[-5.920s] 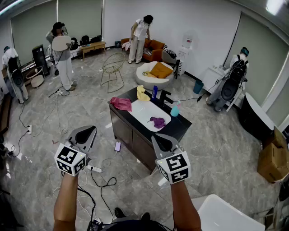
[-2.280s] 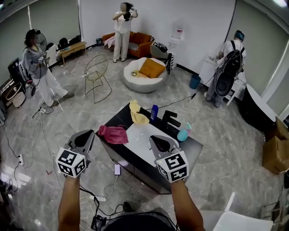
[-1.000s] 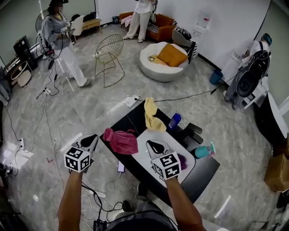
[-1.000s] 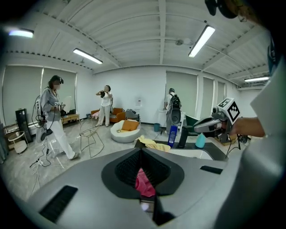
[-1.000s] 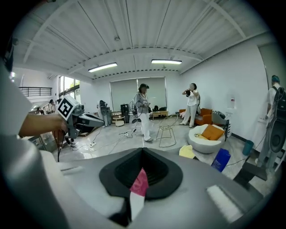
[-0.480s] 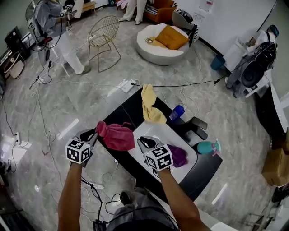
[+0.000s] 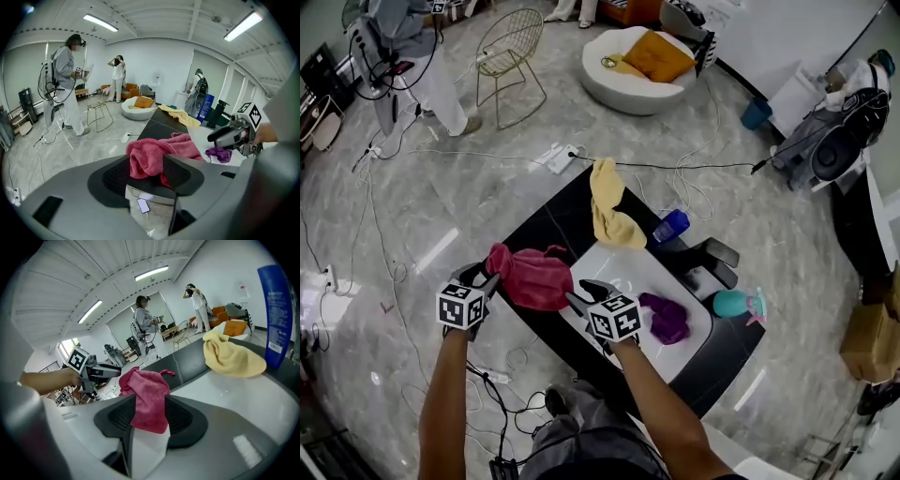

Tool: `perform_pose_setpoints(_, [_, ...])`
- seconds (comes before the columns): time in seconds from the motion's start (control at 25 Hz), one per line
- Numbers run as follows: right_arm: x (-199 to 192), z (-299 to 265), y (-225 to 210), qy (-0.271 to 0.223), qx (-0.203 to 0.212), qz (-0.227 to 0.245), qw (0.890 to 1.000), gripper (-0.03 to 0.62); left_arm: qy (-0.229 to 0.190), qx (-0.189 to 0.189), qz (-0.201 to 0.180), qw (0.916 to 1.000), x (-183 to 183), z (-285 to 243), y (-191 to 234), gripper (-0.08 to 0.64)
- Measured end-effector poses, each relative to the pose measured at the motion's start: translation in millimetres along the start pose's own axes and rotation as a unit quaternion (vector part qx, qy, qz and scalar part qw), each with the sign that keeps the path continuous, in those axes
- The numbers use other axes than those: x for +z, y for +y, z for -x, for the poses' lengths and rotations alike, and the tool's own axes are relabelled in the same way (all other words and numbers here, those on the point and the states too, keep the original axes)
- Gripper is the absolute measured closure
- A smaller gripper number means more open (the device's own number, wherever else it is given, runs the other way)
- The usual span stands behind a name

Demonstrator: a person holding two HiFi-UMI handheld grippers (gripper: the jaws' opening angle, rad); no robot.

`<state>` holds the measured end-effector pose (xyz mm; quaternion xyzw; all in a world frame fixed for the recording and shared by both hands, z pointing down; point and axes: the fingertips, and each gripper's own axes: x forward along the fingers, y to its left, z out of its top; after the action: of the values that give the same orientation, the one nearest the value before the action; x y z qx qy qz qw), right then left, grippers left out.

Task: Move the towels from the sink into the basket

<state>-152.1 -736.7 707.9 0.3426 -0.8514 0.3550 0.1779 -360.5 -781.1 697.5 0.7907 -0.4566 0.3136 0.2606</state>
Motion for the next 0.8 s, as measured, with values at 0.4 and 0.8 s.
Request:
perform_pose_setpoints(0.4, [-27,-40,-31,0.010,0.027,-0.065,0.997,0.347,0.004,0.005,0.020,0.9998,-12,-28,13,0.339])
perform_pose_setpoints(0.8, [-33,-56,-32,0.020,0.019,-0.031,0.999,0.576,-0.012,0.032,0.022,0.9992,-14,-32,18,0.518])
